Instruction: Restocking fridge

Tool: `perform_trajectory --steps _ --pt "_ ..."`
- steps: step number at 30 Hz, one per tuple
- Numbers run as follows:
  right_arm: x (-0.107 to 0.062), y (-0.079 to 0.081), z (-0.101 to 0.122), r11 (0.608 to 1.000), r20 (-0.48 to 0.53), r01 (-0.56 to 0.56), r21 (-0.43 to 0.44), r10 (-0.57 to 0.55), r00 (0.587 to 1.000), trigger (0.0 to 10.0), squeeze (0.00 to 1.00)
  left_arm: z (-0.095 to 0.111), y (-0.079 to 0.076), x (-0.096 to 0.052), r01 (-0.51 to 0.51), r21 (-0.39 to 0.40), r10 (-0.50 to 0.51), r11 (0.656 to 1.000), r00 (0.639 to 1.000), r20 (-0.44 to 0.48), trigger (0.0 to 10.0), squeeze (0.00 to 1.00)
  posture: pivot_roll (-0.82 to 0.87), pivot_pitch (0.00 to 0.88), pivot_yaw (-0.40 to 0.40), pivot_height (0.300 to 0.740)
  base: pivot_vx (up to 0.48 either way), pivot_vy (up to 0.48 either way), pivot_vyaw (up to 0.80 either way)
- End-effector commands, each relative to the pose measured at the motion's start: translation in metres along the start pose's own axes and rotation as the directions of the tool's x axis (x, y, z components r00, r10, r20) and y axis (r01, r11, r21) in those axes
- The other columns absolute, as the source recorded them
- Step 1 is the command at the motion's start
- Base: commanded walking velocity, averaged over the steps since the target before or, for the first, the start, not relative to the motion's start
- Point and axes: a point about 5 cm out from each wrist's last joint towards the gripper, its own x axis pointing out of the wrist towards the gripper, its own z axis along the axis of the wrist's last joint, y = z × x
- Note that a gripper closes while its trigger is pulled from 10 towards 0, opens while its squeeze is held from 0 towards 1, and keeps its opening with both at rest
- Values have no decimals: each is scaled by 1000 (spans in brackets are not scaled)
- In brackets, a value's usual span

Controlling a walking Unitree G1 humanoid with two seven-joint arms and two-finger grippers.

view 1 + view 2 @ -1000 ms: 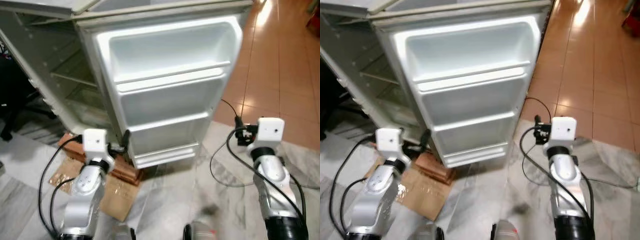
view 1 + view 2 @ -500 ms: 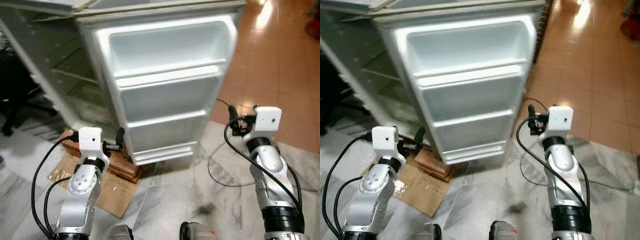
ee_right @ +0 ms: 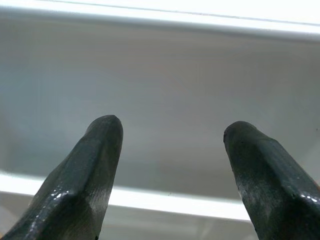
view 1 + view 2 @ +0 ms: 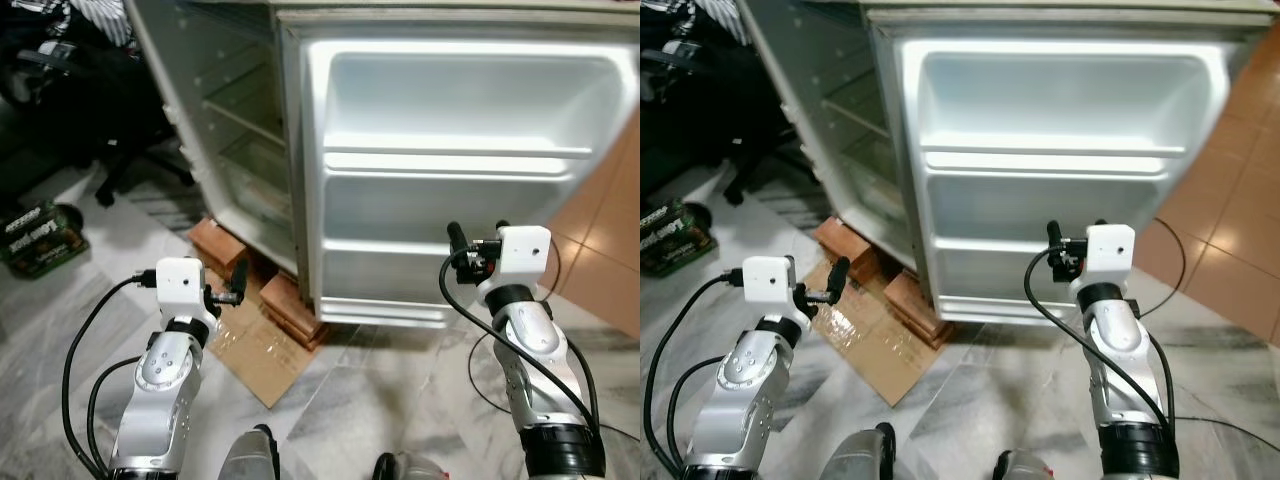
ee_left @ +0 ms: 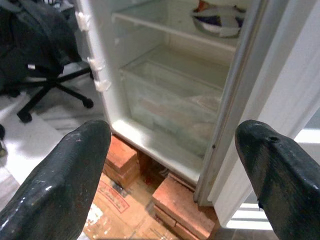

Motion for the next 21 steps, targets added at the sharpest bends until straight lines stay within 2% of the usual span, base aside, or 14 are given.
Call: perform_trajectory --steps 1,14,15,21 --pt "-5 -4 -1 1000 -6 8 1 -8 1000 10000 0 0 0 -1 4 -4 -4 1000 1000 0 10000 0 -15 135 46 740 0 -416 0" --pt "-6 -7 -1 999 -4 36 -19 -36 999 10000 0 0 0 0 4 1 -4 1000 1000 3 10000 0 -14 130 44 740 0 -400 0" --pt "-6 -7 -2 999 -7 31 -18 -32 999 10000 0 0 -1 0 2 -16 -2 1000 1000 7 10000 0 -14 129 45 740 0 0 0" --pt "-6 3 -3 999 -14 -32 8 32 999 10000 0 1 -1 1 -11 -9 11 1000 1000 5 10000 0 -13 132 46 740 0 0 0"
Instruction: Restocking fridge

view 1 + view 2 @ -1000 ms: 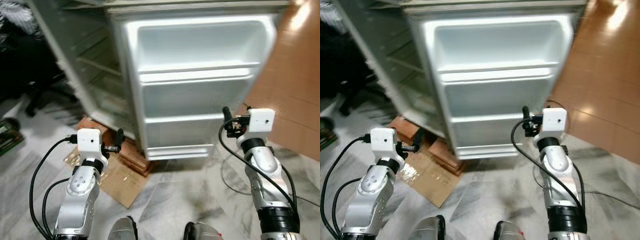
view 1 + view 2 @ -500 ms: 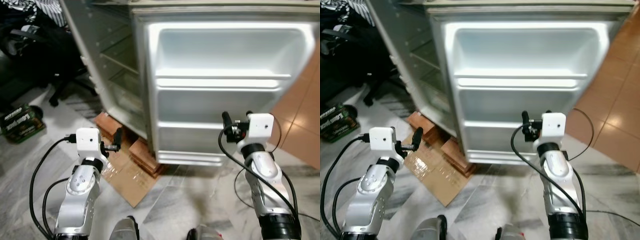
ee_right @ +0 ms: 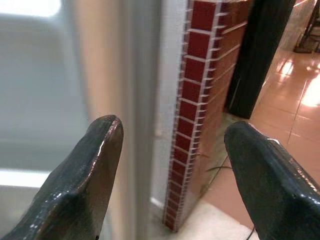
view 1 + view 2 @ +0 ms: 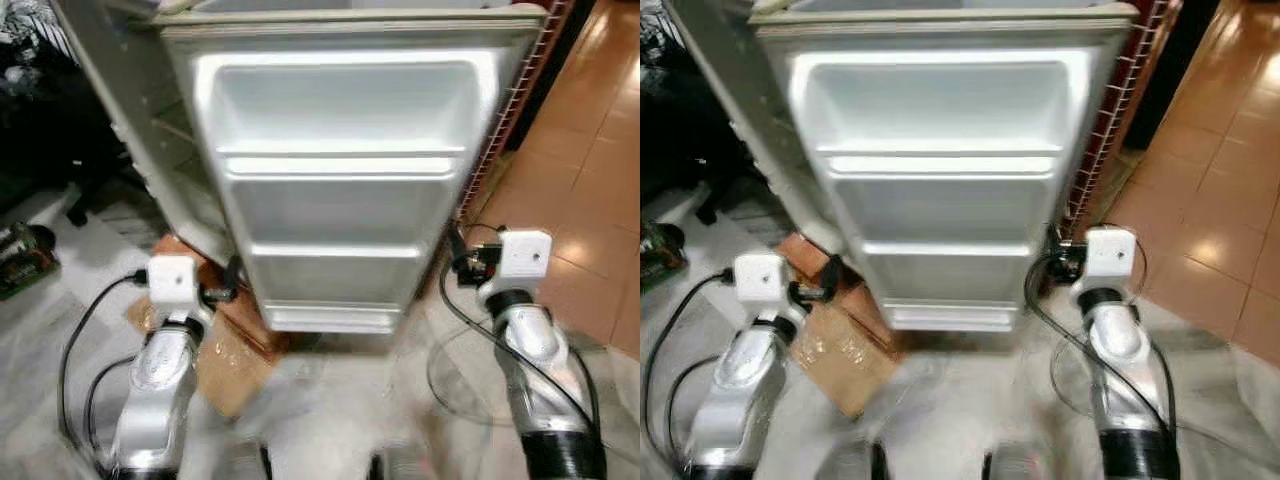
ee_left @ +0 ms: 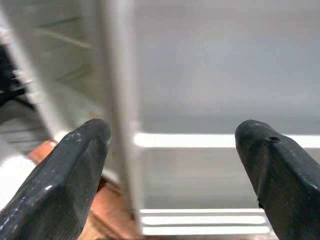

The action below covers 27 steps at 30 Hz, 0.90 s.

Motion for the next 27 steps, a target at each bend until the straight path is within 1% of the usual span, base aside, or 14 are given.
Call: perform_trajectory --steps 1,3,6,9,14,18,22,23,27 --pt "1 11 3 999 11 -45 18 45 999 10000 0 1 12 -2 -39 18 39 999 999 0 10000 0 -13 132 46 740 0 0 0" --pt "3 15 4 997 16 -71 31 71 997 10000 0 1 13 -2 -40 20 40 999 999 1 10000 0 -11 134 48 740 0 0 0" --pt "4 16 5 997 19 -76 33 75 997 10000 0 1 13 -2 -40 20 40 999 999 1 10000 0 -8 136 51 740 0 0 0" --pt "10 23 8 993 26 -111 50 110 994 10000 0 2 13 -2 -42 22 42 999 999 3 10000 0 -4 135 51 740 0 0 0" --pt "13 28 7 990 22 -132 51 131 991 10000 0 2 14 -2 -47 27 47 999 999 3 10000 0 3 136 51 740 0 0 0" --pt "21 40 6 985 0 -159 66 159 987 10000 0 3 14 -3 -46 32 46 998 999 2 10000 0 10 139 57 740 0 0 0" --pt "27 47 7 985 -4 -158 70 159 987 10000 0 3 14 -3 -42 38 42 998 999 2 10000 0 17 140 59 740 0 0 0" --pt "30 51 7 987 -10 -150 61 151 989 10000 0 3 14 -3 -41 40 41 998 999 2 10000 0 18 140 58 740 0 0 0" --pt "40 68 14 979 7 -177 100 177 984 10000 0 4 15 -4 -43 46 43 998 999 4 10000 0 26 140 56 740 0 0 0"
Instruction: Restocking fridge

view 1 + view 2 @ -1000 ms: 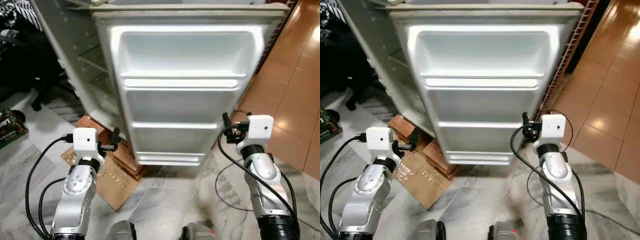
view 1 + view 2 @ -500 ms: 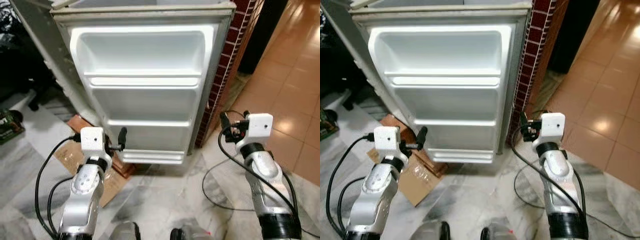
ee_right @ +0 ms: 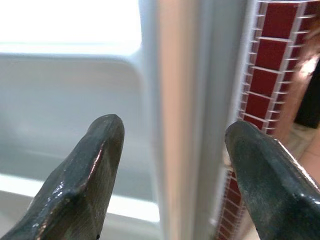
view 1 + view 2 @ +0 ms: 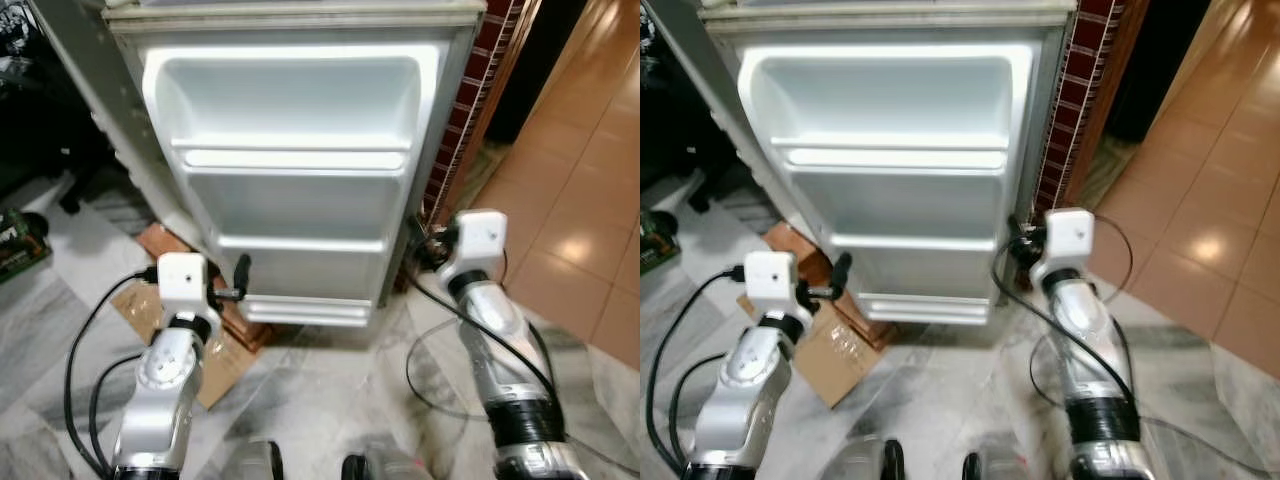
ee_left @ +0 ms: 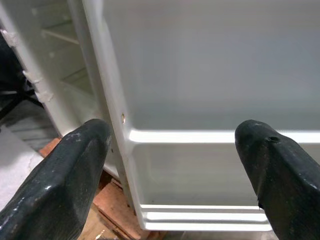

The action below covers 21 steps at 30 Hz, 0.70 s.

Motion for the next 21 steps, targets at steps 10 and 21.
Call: perform_trajectory --steps 10,21 --pt "18 22 0 996 -24 -58 64 60 998 10000 0 -1 4 -3 -12 14 12 1000 1000 -11 10000 0 27 140 56 740 0 0 0" --pt "22 14 -2 999 -33 53 5 -53 998 10000 1000 -2 7 -5 -16 22 16 1000 1000 -16 10000 0 32 143 54 740 0 0 0"
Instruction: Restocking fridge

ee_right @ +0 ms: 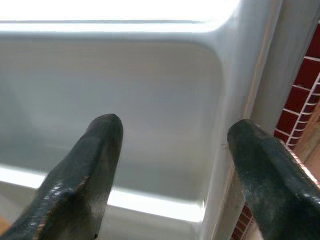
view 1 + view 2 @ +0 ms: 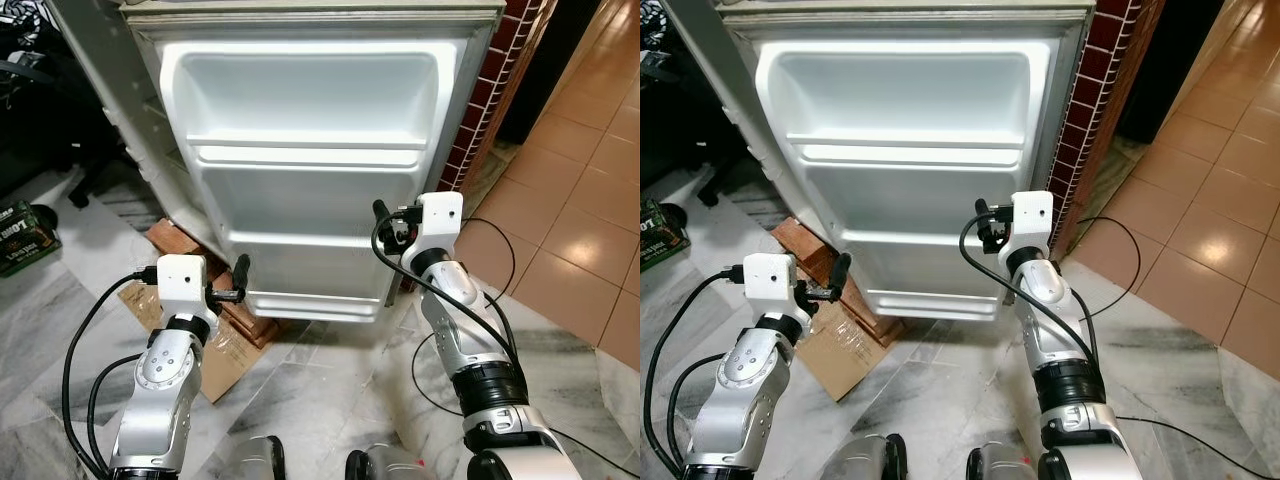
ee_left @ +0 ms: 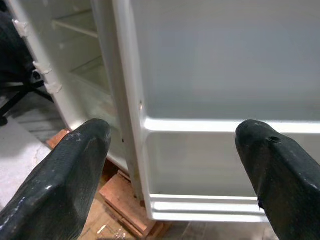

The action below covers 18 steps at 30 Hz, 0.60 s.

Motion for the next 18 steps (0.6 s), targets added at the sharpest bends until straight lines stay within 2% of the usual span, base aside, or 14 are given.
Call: perform_trajectory --steps 1,7,8,10,11,12,13,14,15,17,18 --pt "5 -4 3 998 14 55 -2 -55 998 10000 1000 1 1 -1 -5 10 5 1000 1000 -1 10000 0 33 142 55 740 0 0 0" --pt "11 2 13 997 58 74 0 -74 996 10000 1000 1 1 -1 1 10 -1 1000 1000 -2 10000 0 31 139 58 740 0 0 0" --pt "17 6 18 996 73 91 1 -91 993 10000 863 2 1 0 3 12 -3 1000 1000 -2 10000 0 31 139 58 740 0 0 0" --pt "18 7 19 995 78 95 4 -95 992 10000 855 2 1 0 4 12 -4 1000 1000 -3 10000 0 35 138 59 740 0 0 0" --pt "23 11 23 994 87 105 0 -105 991 10000 678 2 1 1 3 13 -3 1000 1000 -2 10000 0 38 137 60 740 0 0 0" --pt "25 12 24 994 88 108 0 -107 990 10000 678 2 2 1 3 13 -3 1000 1000 -1 10000 0 38 137 60 740 0 0 0" --pt "27 14 26 995 92 103 1 -103 990 10000 573 3 1 1 4 14 -4 1000 1000 -1 10000 0 41 136 59 740 0 0 0" --pt "27 15 27 995 95 100 -5 -99 991 10000 573 3 1 1 4 15 -4 1000 1000 -1 10000 0 41 136 59 740 0 0 0" --pt "28 15 28 993 98 113 -28 -110 989 10000 400 3 2 0 4 16 -4 1000 1000 -1 10000 0 42 136 59 740 0 0 0" --pt "28 14 28 992 97 118 -31 -115 989 10000 400 3 2 0 4 17 -4 1000 1000 -1 10000 0 42 136 59 740 0 0 0" --pt "29 9 27 986 93 159 -59 -153 984 10000 380 3 2 0 2 19 -2 1000 1000 -1 10000 0 45 136 55 740 0 0 0"
